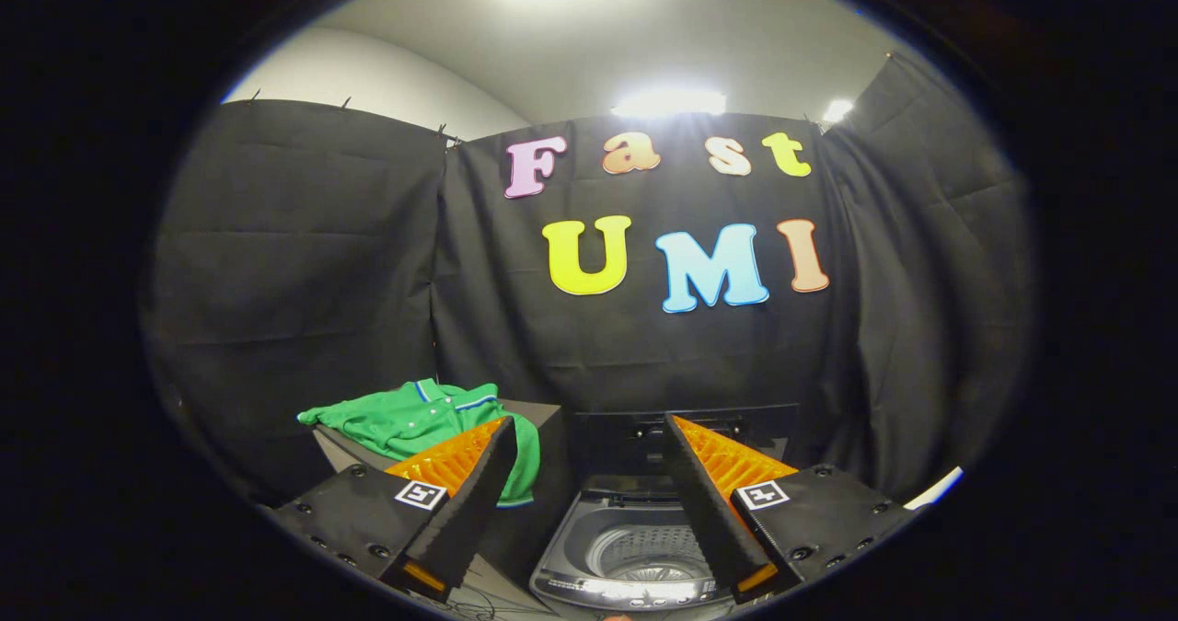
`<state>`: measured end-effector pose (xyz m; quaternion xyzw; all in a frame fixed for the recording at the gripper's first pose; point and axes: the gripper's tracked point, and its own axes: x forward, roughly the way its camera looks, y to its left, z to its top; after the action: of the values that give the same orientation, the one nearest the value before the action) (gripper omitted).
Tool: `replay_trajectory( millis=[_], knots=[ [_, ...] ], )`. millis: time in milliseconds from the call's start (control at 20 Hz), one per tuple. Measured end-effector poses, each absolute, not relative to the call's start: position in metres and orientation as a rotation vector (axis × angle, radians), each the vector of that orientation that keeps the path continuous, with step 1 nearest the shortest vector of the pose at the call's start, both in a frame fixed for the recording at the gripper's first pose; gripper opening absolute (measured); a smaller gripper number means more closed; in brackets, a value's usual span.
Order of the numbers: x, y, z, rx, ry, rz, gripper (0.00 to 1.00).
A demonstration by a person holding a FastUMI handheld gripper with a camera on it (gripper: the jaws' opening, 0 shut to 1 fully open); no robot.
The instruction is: Put the clothes into the washing machine and then close the washing machine lid.
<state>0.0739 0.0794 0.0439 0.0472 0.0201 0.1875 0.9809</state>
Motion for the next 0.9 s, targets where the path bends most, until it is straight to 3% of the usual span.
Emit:
replay_trajectory(
  millis=[450, 900],
  knots=[
    [0.112, 0.194, 0.066, 0.084, 0.074, 0.487, 0.98],
    [0.137, 0.304, 0.033, 0.09, 0.264, 0.619, 0.99]
  ],
)
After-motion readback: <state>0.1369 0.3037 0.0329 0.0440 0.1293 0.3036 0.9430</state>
